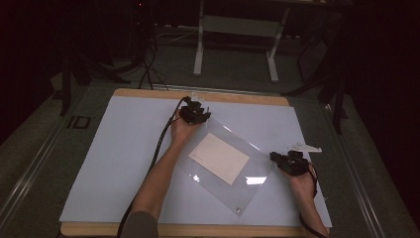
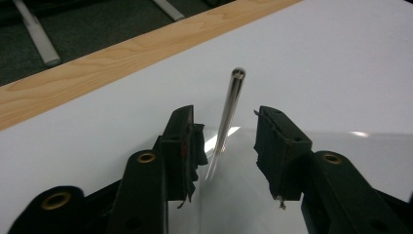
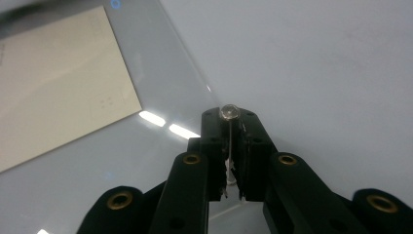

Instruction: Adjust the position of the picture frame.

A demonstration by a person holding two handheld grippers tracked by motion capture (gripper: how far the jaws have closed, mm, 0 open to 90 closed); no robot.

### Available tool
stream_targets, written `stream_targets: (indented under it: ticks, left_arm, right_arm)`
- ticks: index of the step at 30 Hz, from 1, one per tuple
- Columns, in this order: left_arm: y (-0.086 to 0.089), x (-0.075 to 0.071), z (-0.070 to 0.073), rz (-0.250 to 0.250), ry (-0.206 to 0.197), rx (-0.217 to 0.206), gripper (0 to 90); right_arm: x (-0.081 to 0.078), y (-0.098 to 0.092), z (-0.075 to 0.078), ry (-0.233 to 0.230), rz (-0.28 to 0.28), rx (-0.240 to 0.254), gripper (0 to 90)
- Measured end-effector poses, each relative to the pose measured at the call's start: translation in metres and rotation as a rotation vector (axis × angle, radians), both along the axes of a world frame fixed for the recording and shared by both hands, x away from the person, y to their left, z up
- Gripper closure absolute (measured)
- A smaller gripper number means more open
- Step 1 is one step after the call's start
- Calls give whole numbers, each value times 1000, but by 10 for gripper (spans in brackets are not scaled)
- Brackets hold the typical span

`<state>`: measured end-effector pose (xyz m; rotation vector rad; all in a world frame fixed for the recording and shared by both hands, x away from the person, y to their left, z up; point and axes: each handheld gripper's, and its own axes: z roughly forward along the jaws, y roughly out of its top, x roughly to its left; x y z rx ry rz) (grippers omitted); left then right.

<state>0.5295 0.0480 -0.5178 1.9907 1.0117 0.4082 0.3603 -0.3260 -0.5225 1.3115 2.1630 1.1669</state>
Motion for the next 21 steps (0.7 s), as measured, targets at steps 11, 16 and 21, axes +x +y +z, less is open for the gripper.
stream_targets:
  ticks: [11, 16, 21]
  left_arm:
    - [-19, 19, -7, 47, 99, 61, 821]
    - [-19, 17, -5, 56, 94, 84, 836]
    - [-15, 8, 1, 53, 42, 146, 846]
  right_arm:
    - [1, -2, -1, 15, -6, 38, 825]
    - [2, -4, -1, 24, -2, 59, 822]
    - [6, -3, 2, 51, -22, 76, 818]
